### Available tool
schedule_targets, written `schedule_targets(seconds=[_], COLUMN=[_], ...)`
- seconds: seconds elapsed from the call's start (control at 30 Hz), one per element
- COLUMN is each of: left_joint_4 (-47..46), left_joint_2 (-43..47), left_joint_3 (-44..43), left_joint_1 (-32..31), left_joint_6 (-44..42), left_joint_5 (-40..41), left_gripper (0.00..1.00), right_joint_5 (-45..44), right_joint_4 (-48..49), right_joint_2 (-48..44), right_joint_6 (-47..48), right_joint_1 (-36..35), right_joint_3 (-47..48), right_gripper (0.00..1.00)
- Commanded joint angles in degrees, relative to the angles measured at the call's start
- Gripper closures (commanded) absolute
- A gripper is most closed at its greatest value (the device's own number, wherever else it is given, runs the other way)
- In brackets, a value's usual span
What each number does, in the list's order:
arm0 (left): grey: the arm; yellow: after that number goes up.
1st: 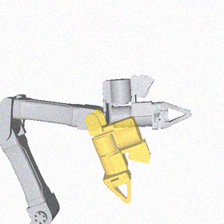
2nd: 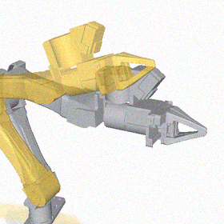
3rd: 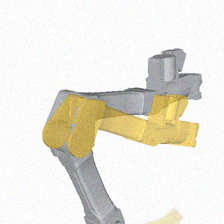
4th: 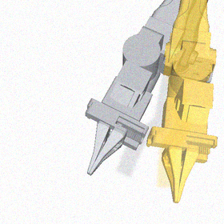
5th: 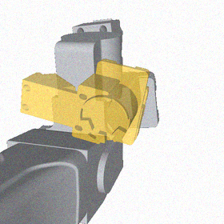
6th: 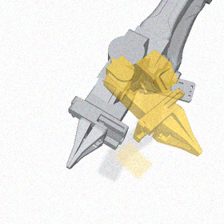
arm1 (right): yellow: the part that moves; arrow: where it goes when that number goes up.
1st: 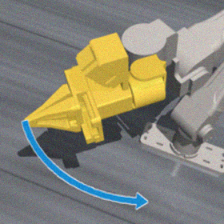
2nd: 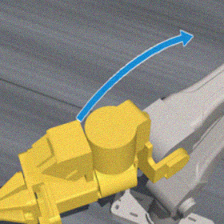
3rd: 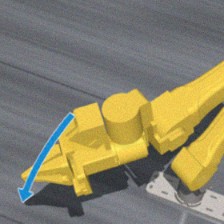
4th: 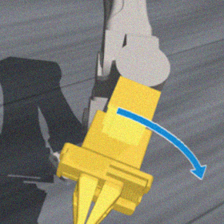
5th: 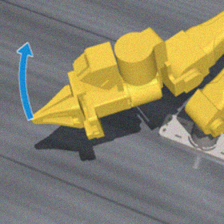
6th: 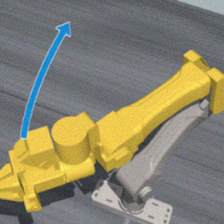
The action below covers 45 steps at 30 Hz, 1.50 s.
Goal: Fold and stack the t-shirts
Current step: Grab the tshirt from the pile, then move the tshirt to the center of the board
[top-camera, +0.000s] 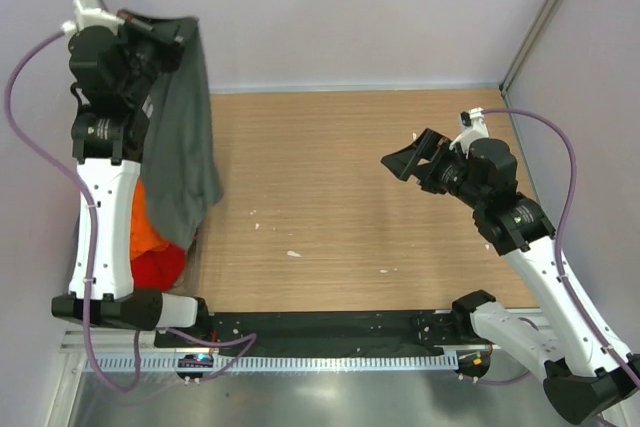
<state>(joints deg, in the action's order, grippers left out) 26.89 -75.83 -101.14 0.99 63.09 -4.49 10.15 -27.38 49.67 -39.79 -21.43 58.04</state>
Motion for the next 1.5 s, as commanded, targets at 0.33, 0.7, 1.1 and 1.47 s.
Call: schedule_targets(seconds=[0.33, 0.7, 1.1, 1.47], left_joint_4=[-13.35, -3.19, 4.23, 7.2], left_joint_2=[8.49, 13.07, -1.58, -27.16], left_joint_3=[17.51, 59.75, 41.5, 24.95], left_joint_1=[-20.59, -23.23, -23.23, -23.23], left_joint_6=[-6.66, -13.76, -20.99, -23.45], left_joint_5=[-13.43, -13.02, -2.43, 1.15], left_gripper=[1.0, 0.59, 0.28, 0.3], right_joint_5=[-7.31, -20.17, -19.57, -4.93], right_joint_4=[0.58, -3.65, 3.73, 5.84], right_joint_2=[-3.7, 3.23, 29.14, 50.61], right_joint_6=[-0.64, -0.55, 6.92, 12.63], right_joint_1=[-0.28, -0.19, 10.95, 20.47], right_joint_3=[0.32, -5.13, 1.72, 16.05], right_gripper=[0.0, 0.02, 0.26, 0.46])
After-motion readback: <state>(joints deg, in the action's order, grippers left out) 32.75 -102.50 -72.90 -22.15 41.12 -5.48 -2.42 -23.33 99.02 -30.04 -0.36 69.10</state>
